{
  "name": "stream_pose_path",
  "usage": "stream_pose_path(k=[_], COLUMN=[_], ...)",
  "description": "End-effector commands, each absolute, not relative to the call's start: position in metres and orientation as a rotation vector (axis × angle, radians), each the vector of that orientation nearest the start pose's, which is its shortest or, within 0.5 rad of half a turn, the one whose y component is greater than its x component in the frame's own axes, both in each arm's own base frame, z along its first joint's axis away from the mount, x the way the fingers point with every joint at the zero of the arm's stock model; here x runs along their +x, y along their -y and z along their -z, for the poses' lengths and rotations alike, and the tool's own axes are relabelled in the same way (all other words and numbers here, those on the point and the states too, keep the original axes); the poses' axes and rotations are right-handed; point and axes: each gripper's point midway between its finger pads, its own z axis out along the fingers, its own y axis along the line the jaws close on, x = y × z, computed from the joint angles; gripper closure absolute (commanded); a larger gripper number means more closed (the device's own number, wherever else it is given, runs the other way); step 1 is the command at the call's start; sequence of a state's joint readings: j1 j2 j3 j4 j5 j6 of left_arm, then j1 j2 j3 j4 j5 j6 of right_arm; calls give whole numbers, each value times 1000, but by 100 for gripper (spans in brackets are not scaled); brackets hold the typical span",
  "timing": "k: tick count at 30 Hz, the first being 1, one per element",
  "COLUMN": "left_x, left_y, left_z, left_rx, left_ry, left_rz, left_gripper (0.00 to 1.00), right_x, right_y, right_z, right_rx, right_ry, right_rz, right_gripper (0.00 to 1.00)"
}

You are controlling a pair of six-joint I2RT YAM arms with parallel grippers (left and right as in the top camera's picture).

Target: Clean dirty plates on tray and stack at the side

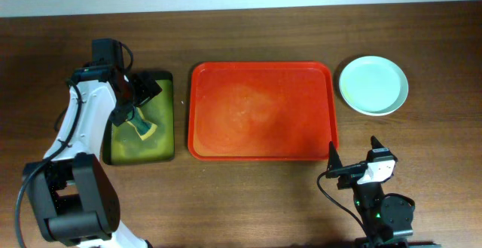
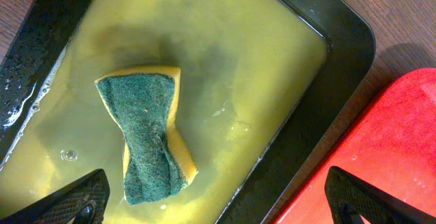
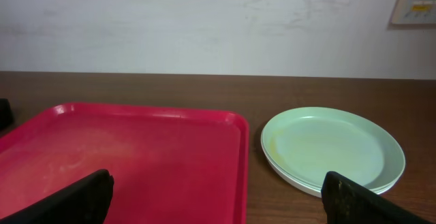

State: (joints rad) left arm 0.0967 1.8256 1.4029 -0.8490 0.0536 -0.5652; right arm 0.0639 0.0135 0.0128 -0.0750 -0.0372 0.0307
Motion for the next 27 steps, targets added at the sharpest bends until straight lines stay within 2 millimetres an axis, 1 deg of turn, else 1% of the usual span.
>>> stream_pose_path(k=[1,15,17,19,21,22,24,25,26,27], left_x=[408,408,401,391,389,389,388,383,378,374], left_y=[-31,-31,-31,-32,-31,-31,-31,-32,-35,-35], left_z=[-95,-95,-93,-90,-88,-90,-103,-114,-127,-143], left_rx=[-899,-899,-909,-869,-702,-628,-469,-419,-413,-365], left_ry=[-2695,-2695,-2720,-2771,-2828,-2837,-2829,-2802,-2740,-2641], left_rz=[185,185,171,138,115,107,92,74,48,41], left_gripper=[1,1,1,1,1,1,1,1,1,1], right_x=[245,245,245,245,245,245,245,245,245,245], right_y=[-18,-18,-18,-18,-18,-18,-18,-18,-18,-18], right_z=[-156,-156,-156,-156,-156,-156,-156,-156,-156,-156], right_rx=[-29,-30,-30,-30,-30,-30,-30,-30,-30,-30], right_ry=[-1648,-1649,-1648,-1648,-1648,-1648,-1648,-1649,-1648,-1648], right_rz=[-93,-93,-93,-93,-93,-93,-93,-93,-93,-93], right_gripper=[2,2,2,2,2,1,2,2,2,2])
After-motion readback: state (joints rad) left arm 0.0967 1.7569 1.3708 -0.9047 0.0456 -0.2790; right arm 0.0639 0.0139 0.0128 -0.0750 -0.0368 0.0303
